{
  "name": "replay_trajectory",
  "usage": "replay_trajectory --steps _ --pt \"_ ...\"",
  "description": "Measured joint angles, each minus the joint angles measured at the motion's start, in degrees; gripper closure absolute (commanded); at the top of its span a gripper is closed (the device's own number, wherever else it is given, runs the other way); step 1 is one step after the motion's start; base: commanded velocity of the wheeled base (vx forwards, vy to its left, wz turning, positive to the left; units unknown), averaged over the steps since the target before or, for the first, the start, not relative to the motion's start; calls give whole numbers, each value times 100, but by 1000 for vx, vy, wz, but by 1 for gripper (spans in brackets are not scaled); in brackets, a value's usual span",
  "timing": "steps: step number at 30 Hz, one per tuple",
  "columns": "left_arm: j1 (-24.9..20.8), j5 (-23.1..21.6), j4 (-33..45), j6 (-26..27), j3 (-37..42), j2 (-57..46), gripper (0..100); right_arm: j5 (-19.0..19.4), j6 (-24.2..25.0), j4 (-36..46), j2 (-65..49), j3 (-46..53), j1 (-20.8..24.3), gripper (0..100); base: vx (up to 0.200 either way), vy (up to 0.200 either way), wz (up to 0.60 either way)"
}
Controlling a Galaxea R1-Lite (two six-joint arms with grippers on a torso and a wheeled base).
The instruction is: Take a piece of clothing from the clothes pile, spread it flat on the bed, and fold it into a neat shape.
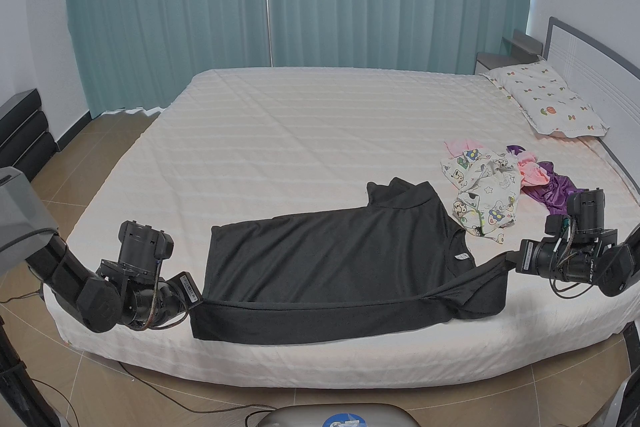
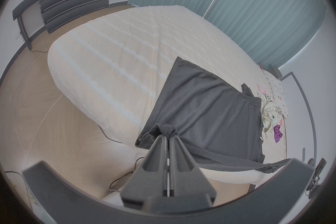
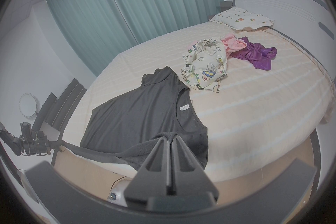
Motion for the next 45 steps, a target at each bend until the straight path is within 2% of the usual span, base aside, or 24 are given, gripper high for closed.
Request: replay_trajectory --steps 7,18,23,30,36,45 --pt "139 -24 5 -4 -466 502 100 -11 127 -29 510 -461 -10 100 0 0 0" --pt "408 -28 30 -118 -1139 1246 100 -37 688 -84 1315 -1164 116 100 0 0 0" --pt "461 -33 46 -118 -1326 1477 100 -48 881 -374 1568 -1343 177 100 0 0 0" --pt "502 -44 40 -129 -1552 1755 100 -107 940 -497 1869 -1510 218 100 0 0 0" --pt "489 -44 38 -217 -1740 1874 100 -343 1184 -503 1991 -1707 199 100 0 0 0" --pt "474 -41 57 -226 -1946 1987 100 -356 1228 -497 2043 -1770 94 100 0 0 0"
